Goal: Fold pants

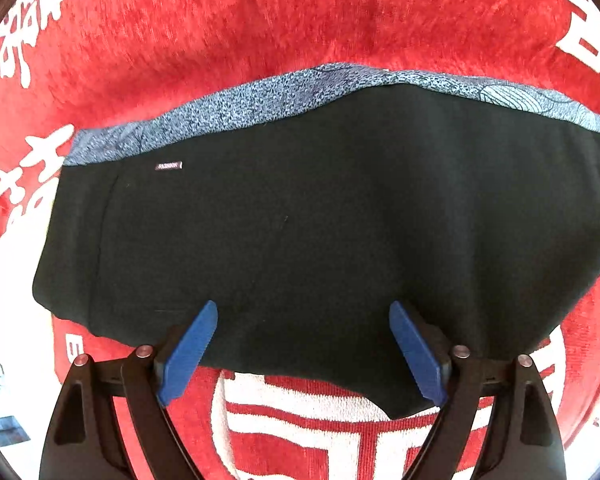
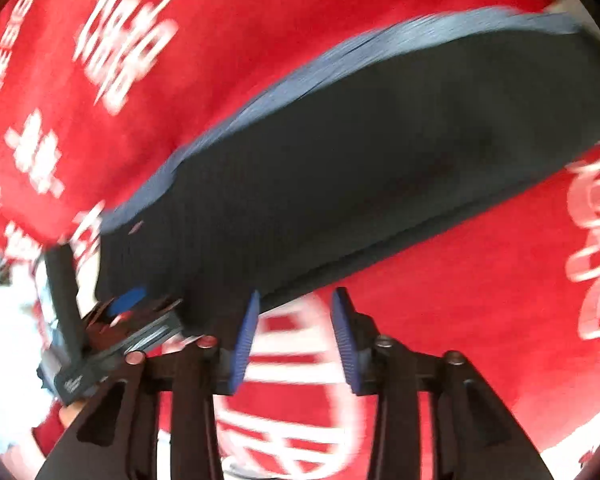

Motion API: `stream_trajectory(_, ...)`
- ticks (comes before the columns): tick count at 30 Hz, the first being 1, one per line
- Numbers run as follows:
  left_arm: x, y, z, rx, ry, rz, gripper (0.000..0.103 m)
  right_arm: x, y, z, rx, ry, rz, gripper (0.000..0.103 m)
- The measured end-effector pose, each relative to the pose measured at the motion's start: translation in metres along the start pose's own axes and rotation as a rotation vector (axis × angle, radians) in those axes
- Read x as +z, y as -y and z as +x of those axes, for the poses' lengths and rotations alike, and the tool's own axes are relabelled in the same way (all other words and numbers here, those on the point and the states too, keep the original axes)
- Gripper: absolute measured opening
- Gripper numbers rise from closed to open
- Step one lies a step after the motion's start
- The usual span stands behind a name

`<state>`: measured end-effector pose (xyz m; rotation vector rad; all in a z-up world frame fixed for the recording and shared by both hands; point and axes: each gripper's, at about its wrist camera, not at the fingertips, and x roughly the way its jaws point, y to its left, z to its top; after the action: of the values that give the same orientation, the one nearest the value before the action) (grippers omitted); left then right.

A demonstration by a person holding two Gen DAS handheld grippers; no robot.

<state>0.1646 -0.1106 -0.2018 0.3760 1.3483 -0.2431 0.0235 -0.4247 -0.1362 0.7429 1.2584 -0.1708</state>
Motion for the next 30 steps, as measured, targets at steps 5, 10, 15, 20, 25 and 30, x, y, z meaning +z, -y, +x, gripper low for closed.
stream_trajectory(5, -0.001, 0.016, -0.004, 0.044, -0.007, -0.008, 0.089, 0.035, 0.095, -0.055, -0.217, 0.144, 0.199, 0.042)
stream_trajectory(10, -0.006, 0.025, -0.007, 0.095, -0.009, -0.002, 0.089, 0.067, 0.182, -0.085, -0.306, 0.24, 0.415, 0.042)
stream_trajectory(15, -0.006, 0.036, -0.013, 0.142, -0.008, 0.0, 0.089, 0.092, 0.216, -0.081, -0.313, 0.251, 0.42, 0.042)
stream_trajectory(20, -0.009, 0.042, -0.017, 0.169, -0.016, -0.001, 0.089, 0.111, 0.223, -0.077, -0.325, 0.215, 0.381, 0.017)
stream_trajectory(25, -0.012, 0.051, -0.019, 0.19, 0.001, 0.028, 0.089, 0.115, 0.206, -0.083, -0.414, 0.224, 0.233, 0.006)
stream_trajectory(30, -0.008, 0.052, -0.025, 0.18, -0.022, 0.031, 0.089, 0.11, 0.194, -0.083, -0.455, 0.203, 0.204, 0.018)
